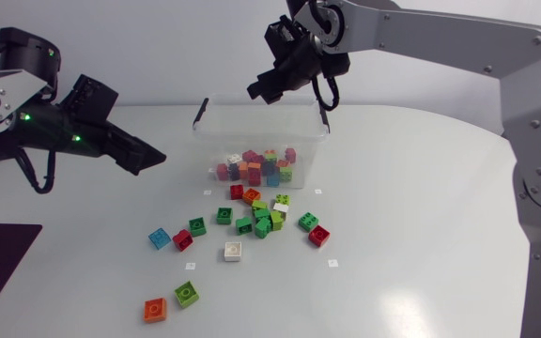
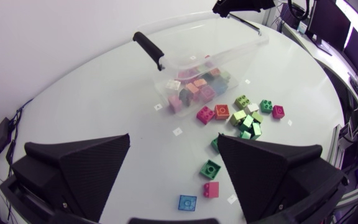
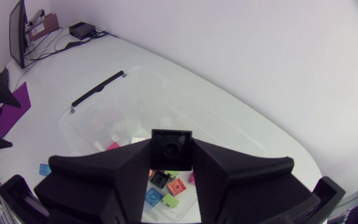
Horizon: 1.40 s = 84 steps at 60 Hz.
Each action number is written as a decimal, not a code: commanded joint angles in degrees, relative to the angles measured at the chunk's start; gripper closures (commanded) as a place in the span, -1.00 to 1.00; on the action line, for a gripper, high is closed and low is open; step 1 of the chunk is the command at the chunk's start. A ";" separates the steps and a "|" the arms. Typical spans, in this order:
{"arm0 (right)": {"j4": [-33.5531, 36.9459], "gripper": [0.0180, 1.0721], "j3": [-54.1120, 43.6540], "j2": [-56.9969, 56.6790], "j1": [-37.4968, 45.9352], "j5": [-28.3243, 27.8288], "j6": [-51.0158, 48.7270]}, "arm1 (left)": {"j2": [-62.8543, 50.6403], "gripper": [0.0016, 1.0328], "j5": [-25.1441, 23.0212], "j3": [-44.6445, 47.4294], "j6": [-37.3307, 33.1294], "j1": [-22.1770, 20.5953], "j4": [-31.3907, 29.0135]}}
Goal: Place the duplo bricks in the container
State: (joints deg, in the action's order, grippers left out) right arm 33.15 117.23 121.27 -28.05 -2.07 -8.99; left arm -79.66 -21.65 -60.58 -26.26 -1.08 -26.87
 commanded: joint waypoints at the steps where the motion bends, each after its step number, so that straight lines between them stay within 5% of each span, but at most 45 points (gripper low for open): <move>1: 1.83 -0.32 2.74 2.65 -0.86 0.31 1.00 | 1.87 -0.90 -0.85 3.97 -3.18 1.61 0.42; 3: 2.27 -0.69 3.27 2.92 -1.13 1.01 0.91 | 2.23 -0.90 -0.94 5.38 -4.15 2.14 0.59; 6: 2.80 -0.91 3.71 2.74 -1.21 1.27 0.64 | 2.93 -0.90 -1.64 6.88 -5.12 3.45 0.59; 22: 5.26 -0.91 0.02 -4.38 -0.86 1.36 0.12 | 4.34 -0.90 -3.75 14.52 -11.09 6.71 0.59; 50: 4.65 -0.91 -33.38 -29.16 -4.29 1.89 -3.93 | 1.70 -0.82 -3.66 21.11 -22.25 6.97 1.12; 55: 4.65 -0.91 -39.18 -32.68 -4.64 2.07 -4.89 | -1.29 -0.64 -1.55 19.09 -21.82 5.65 1.12; 68: 3.68 -0.91 -50.61 -38.22 -4.64 2.07 -6.12 | -7.35 -0.63 6.27 12.76 -20.32 0.82 -0.29; 84: 1.83 -0.91 -57.29 -39.27 -4.03 2.07 -7.00 | -16.41 -0.63 12.86 3.62 -19.09 -3.66 -10.57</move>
State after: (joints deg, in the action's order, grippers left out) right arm 36.03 62.04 82.61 -32.25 -0.16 -14.90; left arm -93.27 -9.87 -54.68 -46.09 -3.66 -34.37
